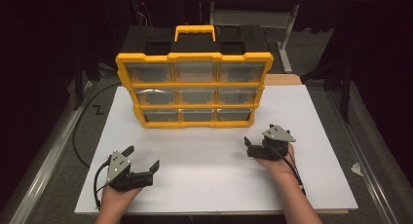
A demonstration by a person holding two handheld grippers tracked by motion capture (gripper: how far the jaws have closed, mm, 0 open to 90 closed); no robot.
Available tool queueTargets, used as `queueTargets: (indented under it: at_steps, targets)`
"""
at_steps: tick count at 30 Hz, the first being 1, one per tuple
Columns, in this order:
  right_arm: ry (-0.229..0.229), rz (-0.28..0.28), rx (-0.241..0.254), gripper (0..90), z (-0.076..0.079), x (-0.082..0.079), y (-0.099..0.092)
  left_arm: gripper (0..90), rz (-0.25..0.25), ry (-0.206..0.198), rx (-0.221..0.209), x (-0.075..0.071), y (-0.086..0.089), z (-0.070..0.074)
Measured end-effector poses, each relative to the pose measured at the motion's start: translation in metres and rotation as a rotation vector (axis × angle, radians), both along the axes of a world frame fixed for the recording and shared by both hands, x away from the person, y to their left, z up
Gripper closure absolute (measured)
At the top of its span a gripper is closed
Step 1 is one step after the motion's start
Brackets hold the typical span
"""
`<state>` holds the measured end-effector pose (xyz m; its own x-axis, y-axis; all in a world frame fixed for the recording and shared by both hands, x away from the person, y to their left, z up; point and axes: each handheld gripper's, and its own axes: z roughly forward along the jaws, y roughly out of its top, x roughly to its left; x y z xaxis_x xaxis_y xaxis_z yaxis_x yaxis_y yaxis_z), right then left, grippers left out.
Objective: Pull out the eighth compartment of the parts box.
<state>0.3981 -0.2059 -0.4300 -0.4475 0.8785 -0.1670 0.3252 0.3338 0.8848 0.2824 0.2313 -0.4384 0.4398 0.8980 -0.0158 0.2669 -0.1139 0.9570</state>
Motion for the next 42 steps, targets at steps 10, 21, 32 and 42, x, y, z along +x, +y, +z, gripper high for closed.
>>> queueTargets:
  at_steps: [10, 21, 32, 42]
  targets:
    - [0.002, 0.007, -0.037, 1.1, 0.002, -0.008, 0.000, 0.7, 0.006, -0.006, -0.001, -0.002, 0.000, 0.001]
    - [0.000, -0.002, -0.032, 1.0, 0.003, -0.017, -0.013, 0.7, 0.002, -0.003, -0.013, -0.002, -0.002, 0.002]
    - [-0.013, -0.003, -0.085, 1.1, 0.000, -0.023, -0.019, 0.8, 0.012, -0.005, -0.035, -0.003, -0.001, 0.001]
    - [-0.026, 0.017, -0.185, 1.1, -0.002, -0.026, -0.012, 0.8, 0.003, -0.001, -0.035, -0.003, -0.002, 0.000]
